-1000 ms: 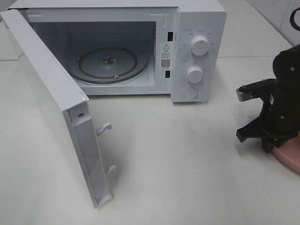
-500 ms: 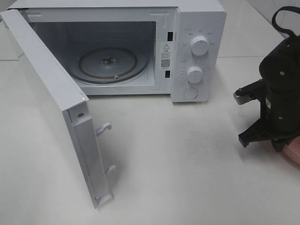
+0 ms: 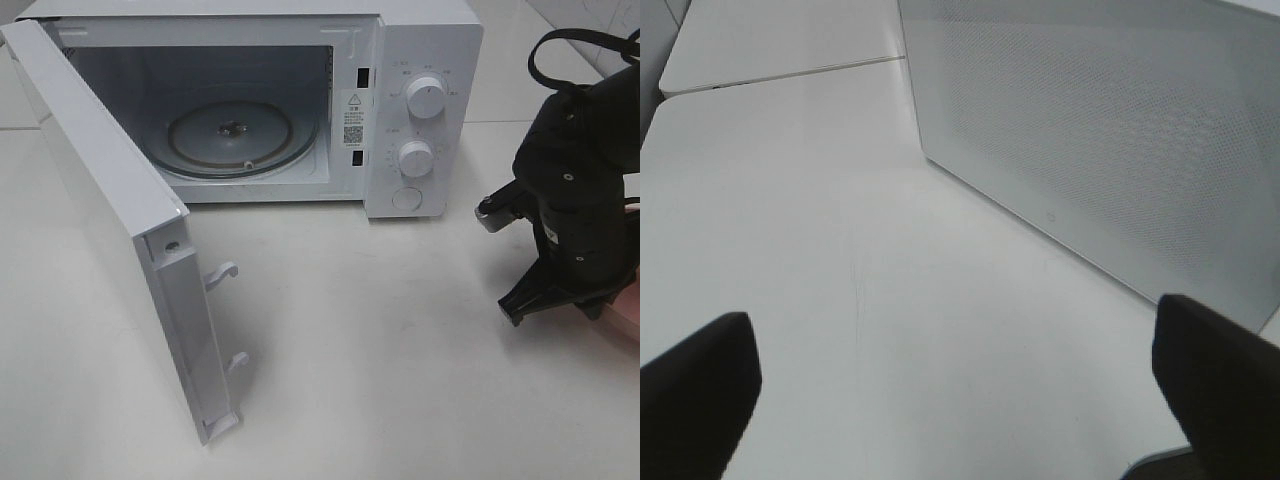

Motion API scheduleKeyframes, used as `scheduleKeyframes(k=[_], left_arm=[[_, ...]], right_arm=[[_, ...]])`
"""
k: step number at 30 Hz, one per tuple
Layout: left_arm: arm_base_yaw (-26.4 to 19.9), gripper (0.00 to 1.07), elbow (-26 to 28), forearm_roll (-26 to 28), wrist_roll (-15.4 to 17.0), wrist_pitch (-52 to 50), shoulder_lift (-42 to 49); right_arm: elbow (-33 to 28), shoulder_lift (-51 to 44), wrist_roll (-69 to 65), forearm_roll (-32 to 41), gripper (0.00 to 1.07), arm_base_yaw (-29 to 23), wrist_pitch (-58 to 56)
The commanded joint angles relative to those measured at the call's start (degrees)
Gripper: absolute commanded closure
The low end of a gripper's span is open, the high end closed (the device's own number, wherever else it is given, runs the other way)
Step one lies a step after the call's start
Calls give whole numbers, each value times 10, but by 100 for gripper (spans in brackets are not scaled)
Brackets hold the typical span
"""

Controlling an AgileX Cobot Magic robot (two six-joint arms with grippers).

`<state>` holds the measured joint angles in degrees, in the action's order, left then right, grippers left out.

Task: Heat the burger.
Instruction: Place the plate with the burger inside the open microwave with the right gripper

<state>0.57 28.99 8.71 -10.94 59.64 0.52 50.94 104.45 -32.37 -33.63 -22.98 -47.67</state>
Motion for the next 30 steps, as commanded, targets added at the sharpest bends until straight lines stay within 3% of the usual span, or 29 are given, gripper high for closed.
scheduleKeyframes(k=[1, 11, 30], left_arm=[[3, 6, -2, 2, 2, 0, 9], [3, 6, -2, 2, 2, 0, 9], [3, 6, -2, 2, 2, 0, 9]], right_arm=[[-20, -33, -14, -34, 107, -6, -33], [-83, -113, -20, -28, 107, -21, -40], [-136, -217, -19, -24, 107, -152, -112]])
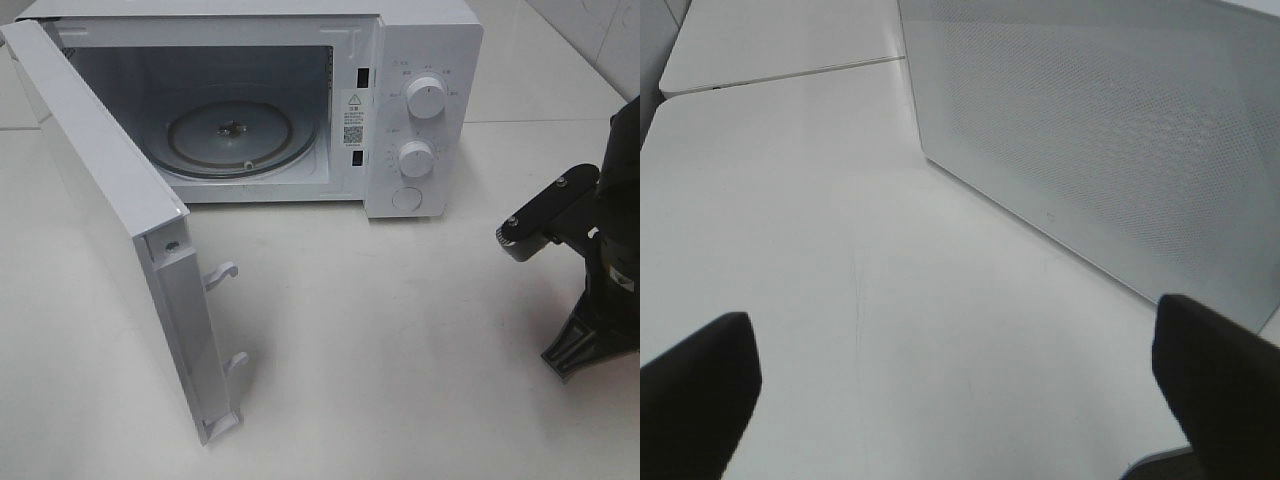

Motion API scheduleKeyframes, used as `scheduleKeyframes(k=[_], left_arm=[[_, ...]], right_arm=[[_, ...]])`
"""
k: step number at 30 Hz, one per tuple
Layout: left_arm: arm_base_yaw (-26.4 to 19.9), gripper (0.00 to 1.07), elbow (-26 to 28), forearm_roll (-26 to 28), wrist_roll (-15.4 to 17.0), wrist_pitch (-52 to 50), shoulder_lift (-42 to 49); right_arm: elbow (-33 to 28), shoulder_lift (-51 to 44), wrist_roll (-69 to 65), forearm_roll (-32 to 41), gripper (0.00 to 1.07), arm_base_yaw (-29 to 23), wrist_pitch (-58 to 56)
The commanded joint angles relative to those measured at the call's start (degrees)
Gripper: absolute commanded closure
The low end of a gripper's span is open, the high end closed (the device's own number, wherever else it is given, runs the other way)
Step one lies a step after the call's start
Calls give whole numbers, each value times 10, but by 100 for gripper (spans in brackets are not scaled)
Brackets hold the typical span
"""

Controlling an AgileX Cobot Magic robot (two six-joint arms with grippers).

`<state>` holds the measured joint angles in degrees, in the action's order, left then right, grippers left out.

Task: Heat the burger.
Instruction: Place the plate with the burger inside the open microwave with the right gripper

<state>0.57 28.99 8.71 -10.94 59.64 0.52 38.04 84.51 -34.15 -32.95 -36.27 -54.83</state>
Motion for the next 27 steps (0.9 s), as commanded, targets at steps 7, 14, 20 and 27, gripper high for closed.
scheduleKeyframes(k=[7, 14, 20, 27], left_arm=[[3, 6, -2, 2, 2, 0, 9], [3, 6, -2, 2, 2, 0, 9], [3, 6, -2, 2, 2, 0, 9], [3, 6, -2, 2, 2, 0, 9]], right_arm=[[-30, -52, -2, -24, 107, -78, -61], [-30, -52, -2, -22, 107, -127, -77], [-30, -52, -7, -22, 107, -192, -96], [-30, -52, -13, -22, 107, -246, -105]])
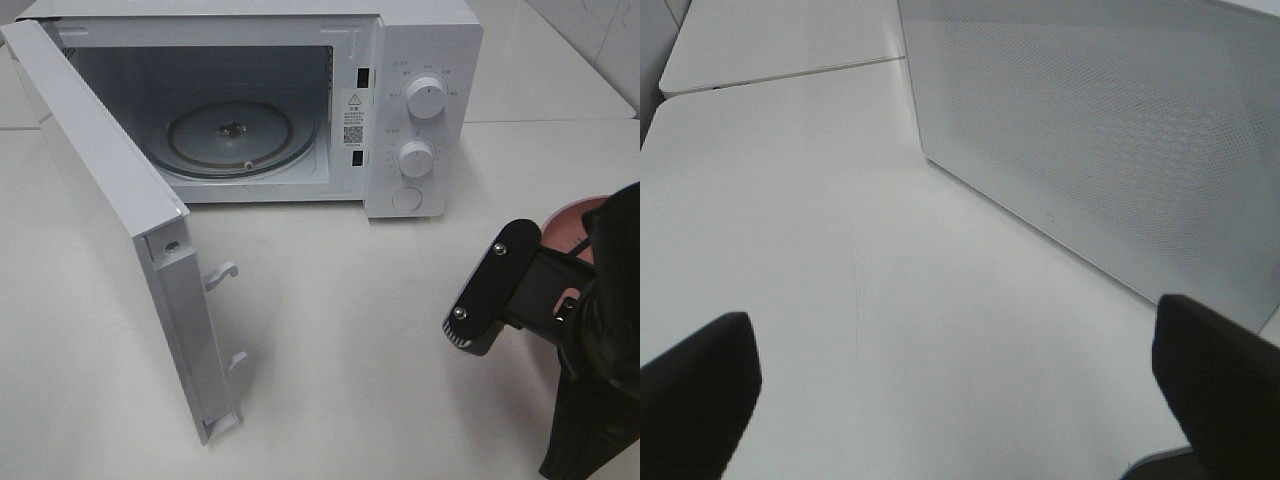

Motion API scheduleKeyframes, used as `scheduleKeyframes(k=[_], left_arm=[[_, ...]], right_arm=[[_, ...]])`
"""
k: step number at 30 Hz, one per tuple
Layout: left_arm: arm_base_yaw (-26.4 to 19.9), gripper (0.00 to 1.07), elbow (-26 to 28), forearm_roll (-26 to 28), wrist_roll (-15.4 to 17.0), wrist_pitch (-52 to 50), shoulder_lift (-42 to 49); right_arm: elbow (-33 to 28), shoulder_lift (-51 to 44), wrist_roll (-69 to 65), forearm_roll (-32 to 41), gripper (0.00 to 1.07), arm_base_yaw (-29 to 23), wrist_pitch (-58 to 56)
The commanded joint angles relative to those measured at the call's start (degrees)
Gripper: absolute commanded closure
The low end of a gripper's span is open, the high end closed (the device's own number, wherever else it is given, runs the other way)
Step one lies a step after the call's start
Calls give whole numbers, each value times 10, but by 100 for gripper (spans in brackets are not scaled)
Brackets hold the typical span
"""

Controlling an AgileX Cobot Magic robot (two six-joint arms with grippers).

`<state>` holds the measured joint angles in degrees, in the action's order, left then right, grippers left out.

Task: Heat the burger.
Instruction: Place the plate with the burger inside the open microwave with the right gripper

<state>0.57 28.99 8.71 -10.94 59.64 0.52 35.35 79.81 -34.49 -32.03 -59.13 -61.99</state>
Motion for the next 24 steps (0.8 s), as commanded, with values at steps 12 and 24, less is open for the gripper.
scheduleKeyframes(k=[12, 24], left_arm=[[3, 6, -2, 2, 2, 0, 9], [3, 6, -2, 2, 2, 0, 9]], right_arm=[[-3, -5, -10, -31, 107, -107, -48], [-3, -5, -5, -35, 107, -182, -49]])
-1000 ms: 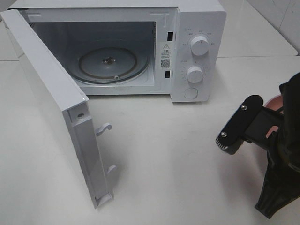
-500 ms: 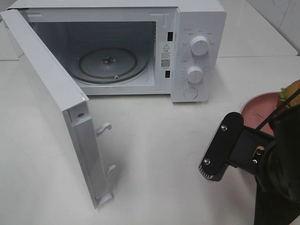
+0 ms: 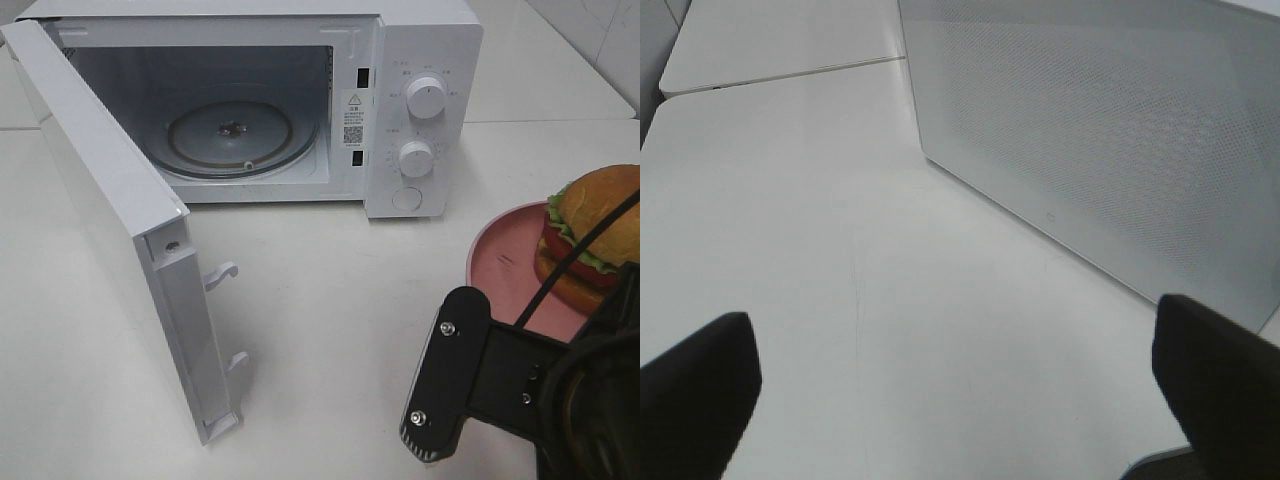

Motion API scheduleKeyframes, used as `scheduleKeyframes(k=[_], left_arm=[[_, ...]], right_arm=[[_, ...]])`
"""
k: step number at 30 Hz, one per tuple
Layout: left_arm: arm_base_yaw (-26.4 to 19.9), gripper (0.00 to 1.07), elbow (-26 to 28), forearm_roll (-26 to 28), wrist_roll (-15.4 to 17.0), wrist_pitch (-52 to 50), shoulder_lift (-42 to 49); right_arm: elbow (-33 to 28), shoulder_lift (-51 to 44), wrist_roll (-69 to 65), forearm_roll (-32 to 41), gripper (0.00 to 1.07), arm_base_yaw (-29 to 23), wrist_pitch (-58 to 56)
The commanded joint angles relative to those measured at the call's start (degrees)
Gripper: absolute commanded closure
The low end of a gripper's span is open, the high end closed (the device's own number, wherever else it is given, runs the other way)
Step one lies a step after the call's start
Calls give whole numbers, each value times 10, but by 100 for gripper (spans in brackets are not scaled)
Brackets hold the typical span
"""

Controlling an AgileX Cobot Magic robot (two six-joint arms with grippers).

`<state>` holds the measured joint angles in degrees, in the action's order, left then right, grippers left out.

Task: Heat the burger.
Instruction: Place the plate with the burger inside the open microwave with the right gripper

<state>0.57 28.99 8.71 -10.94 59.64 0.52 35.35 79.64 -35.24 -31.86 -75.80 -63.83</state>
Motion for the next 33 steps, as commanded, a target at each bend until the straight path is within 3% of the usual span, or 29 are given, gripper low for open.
scheduleKeyframes(k=[1, 33], left_arm=[[3, 6, -2, 2, 2, 0, 9], [3, 6, -2, 2, 2, 0, 9]], right_arm=[[-3, -3, 3, -37, 107, -15, -30], [-3, -3, 192, -111, 107, -33, 64]])
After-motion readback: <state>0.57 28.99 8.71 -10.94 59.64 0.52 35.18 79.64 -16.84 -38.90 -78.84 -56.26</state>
